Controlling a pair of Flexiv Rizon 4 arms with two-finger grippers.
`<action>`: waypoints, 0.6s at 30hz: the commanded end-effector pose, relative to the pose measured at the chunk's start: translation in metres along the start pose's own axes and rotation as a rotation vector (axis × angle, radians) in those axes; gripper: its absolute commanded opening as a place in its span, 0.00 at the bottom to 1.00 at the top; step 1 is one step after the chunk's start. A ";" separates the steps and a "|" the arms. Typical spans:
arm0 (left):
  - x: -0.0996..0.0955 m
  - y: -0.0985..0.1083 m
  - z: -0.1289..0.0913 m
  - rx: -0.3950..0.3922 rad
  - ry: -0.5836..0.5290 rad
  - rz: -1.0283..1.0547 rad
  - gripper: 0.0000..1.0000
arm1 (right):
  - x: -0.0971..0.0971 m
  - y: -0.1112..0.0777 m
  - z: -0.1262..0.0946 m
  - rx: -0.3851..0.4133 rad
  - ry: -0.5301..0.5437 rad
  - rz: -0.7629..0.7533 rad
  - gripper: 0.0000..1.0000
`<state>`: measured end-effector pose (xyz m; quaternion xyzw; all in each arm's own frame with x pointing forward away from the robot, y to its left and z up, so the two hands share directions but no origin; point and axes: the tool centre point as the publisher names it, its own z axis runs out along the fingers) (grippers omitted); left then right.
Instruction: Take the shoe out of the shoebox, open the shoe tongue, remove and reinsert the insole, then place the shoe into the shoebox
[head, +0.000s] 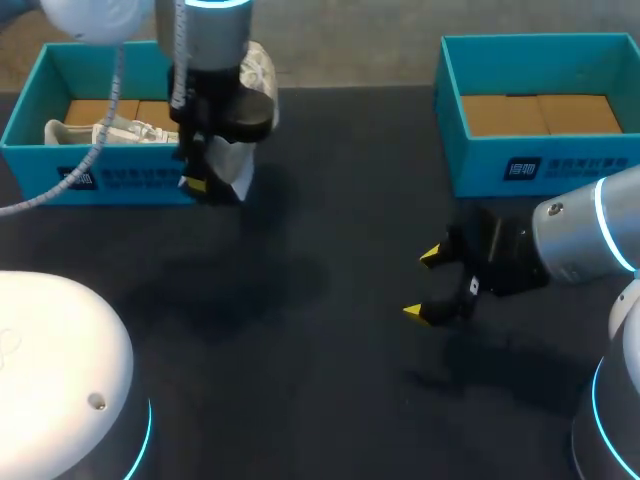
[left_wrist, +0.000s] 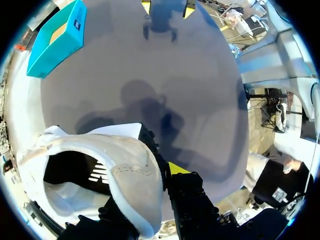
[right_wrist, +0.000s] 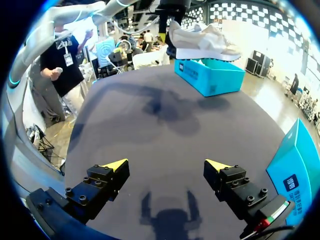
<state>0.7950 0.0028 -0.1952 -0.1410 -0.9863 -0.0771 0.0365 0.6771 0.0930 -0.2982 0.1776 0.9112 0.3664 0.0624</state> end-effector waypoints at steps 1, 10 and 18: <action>0.001 0.025 0.000 0.031 -0.010 0.007 0.00 | 0.001 0.000 0.000 0.001 -0.002 0.000 1.00; -0.008 0.068 0.003 0.048 -0.017 -0.027 0.00 | 0.001 0.000 0.000 0.001 -0.002 0.000 1.00; -0.015 0.104 0.008 0.089 0.006 -0.051 0.00 | 0.001 0.000 0.000 0.001 -0.002 0.000 1.00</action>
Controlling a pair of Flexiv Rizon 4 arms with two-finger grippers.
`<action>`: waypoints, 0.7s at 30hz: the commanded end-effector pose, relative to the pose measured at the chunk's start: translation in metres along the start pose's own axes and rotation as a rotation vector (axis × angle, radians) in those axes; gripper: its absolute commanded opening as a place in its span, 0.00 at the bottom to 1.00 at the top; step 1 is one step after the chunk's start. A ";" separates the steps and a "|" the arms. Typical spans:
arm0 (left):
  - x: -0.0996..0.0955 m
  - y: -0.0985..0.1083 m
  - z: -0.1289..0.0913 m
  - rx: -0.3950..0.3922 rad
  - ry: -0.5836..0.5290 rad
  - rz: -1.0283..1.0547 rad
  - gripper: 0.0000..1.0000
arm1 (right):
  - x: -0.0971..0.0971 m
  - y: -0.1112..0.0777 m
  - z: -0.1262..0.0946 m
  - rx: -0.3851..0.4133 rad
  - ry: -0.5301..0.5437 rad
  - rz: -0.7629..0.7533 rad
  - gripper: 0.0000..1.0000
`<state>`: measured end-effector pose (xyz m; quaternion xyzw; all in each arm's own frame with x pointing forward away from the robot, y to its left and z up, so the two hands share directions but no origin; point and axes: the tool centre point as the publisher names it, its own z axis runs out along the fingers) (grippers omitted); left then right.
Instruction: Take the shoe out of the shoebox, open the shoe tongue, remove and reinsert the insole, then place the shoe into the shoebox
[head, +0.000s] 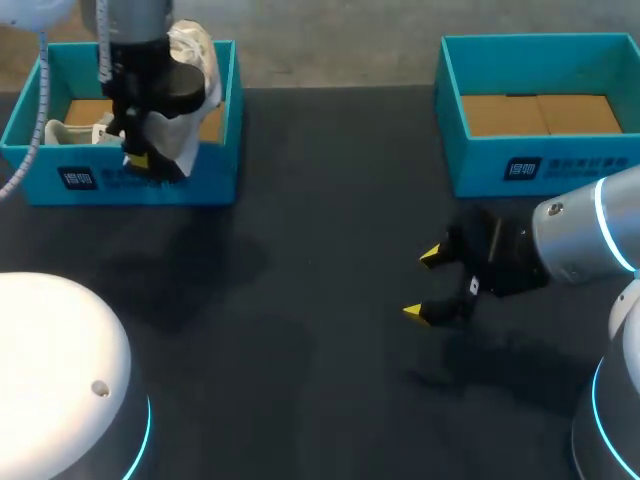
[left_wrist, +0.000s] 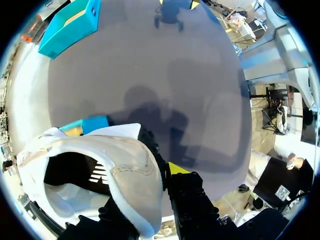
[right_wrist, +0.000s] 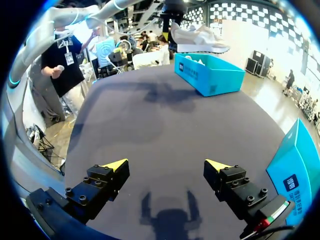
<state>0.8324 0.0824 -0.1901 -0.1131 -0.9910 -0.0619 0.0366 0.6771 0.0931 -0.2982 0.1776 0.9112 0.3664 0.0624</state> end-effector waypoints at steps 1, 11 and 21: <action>-0.004 0.022 0.002 0.055 0.011 0.007 0.00 | 0.001 0.000 0.000 0.002 -0.002 0.001 1.00; -0.021 0.077 0.008 0.043 0.029 0.011 0.00 | 0.001 0.000 0.000 0.002 -0.002 0.001 1.00; -0.045 0.137 0.006 0.043 -0.004 -0.016 0.00 | 0.001 0.000 0.000 0.002 -0.002 0.001 1.00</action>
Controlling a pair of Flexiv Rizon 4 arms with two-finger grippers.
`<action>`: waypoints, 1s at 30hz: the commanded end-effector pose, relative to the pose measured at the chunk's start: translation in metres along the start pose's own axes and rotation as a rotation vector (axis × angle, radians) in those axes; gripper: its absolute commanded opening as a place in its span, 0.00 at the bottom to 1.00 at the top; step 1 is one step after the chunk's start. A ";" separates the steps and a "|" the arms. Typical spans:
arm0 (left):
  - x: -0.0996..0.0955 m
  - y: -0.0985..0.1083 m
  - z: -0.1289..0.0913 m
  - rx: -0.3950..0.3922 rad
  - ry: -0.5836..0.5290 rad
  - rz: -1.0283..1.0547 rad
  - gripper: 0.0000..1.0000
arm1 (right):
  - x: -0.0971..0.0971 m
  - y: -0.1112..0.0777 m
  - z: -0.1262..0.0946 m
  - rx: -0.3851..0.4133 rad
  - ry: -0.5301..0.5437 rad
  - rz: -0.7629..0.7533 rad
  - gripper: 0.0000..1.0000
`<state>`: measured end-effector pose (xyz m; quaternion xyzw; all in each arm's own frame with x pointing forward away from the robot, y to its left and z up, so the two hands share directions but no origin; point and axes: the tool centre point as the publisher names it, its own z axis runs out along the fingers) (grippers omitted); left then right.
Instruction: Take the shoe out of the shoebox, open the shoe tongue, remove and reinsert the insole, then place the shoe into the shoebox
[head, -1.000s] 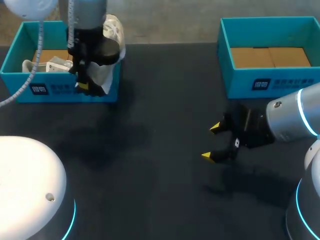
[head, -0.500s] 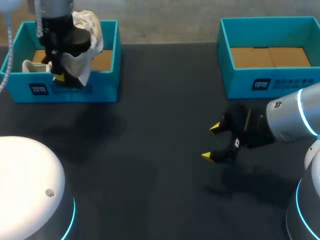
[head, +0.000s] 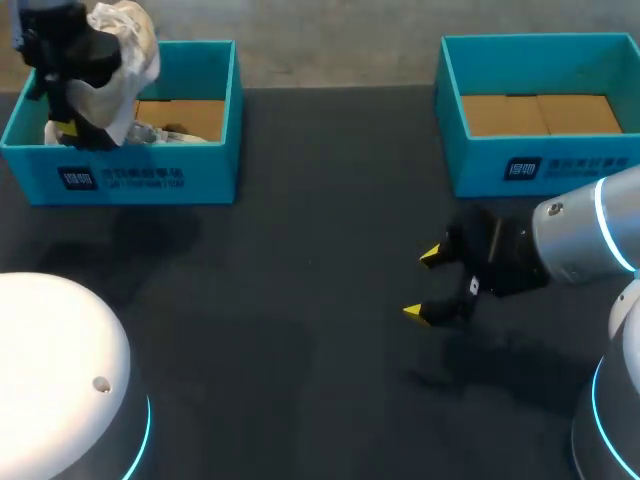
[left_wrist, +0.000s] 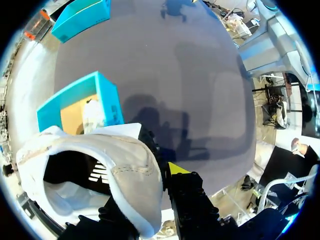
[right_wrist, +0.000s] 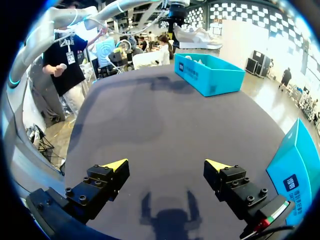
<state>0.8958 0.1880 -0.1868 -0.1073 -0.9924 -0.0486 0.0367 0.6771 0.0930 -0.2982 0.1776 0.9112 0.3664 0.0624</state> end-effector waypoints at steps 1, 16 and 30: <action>-0.011 0.027 -0.001 0.017 -0.003 -0.005 0.00 | 0.001 0.000 0.000 0.001 -0.002 0.000 1.00; -0.061 0.077 -0.002 -0.006 0.028 -0.063 0.00 | 0.001 0.000 0.000 0.001 -0.002 0.000 1.00; -0.079 0.092 -0.003 -0.009 0.038 -0.089 0.00 | 0.001 0.000 0.000 0.001 -0.002 0.000 1.00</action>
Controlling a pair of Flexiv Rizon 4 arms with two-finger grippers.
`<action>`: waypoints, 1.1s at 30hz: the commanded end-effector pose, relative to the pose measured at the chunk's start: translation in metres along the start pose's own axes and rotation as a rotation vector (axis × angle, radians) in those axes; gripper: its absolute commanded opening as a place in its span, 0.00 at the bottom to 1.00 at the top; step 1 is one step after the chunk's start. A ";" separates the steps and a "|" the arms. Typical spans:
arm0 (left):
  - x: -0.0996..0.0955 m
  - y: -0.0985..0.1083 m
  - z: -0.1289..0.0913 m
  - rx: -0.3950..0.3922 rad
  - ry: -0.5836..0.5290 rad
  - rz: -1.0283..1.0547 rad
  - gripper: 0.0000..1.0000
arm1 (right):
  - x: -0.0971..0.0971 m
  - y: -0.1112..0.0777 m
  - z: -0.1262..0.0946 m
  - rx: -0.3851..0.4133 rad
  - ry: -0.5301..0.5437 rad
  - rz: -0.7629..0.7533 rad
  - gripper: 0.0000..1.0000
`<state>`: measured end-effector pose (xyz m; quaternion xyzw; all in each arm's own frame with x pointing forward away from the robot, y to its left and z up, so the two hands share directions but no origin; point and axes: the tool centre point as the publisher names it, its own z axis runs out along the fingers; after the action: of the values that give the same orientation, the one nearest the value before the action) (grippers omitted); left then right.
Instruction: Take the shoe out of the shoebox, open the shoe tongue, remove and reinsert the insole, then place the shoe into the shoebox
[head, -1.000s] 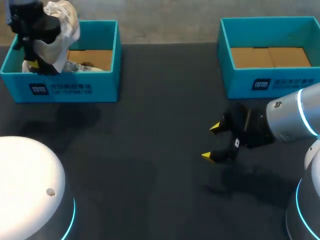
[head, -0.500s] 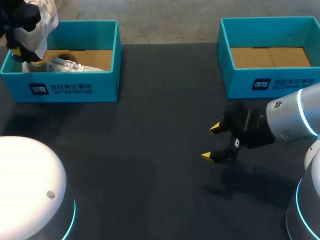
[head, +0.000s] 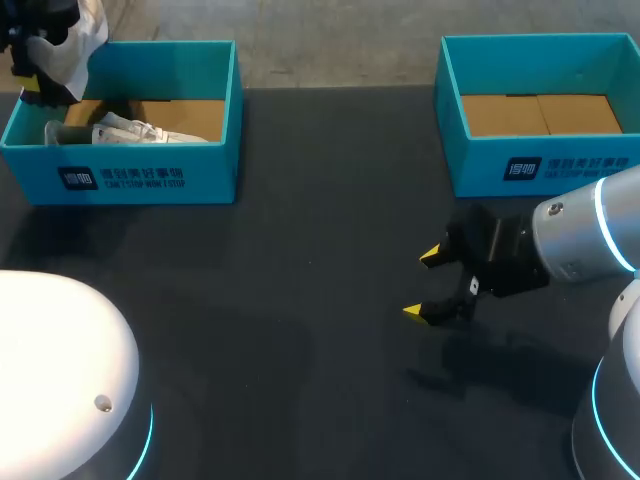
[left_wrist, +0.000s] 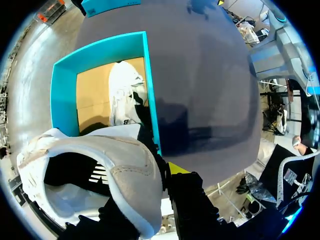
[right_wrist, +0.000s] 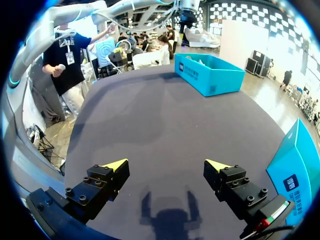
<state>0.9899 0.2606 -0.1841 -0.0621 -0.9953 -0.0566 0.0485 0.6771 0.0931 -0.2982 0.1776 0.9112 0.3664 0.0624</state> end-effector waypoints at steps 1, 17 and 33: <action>-0.003 0.000 -0.002 0.000 0.009 0.001 0.00 | 0.001 0.000 0.000 0.002 -0.002 0.001 1.00; -0.003 0.000 -0.002 0.000 0.009 0.001 0.00 | 0.001 0.000 0.000 0.002 -0.002 0.001 1.00; -0.047 0.049 -0.012 -0.025 -0.044 0.138 0.00 | 0.001 0.000 0.000 0.002 -0.002 0.001 1.00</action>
<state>1.0311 0.2969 -0.1739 -0.1328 -0.9885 -0.0685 0.0249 0.6771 0.0930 -0.2982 0.1776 0.9112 0.3664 0.0624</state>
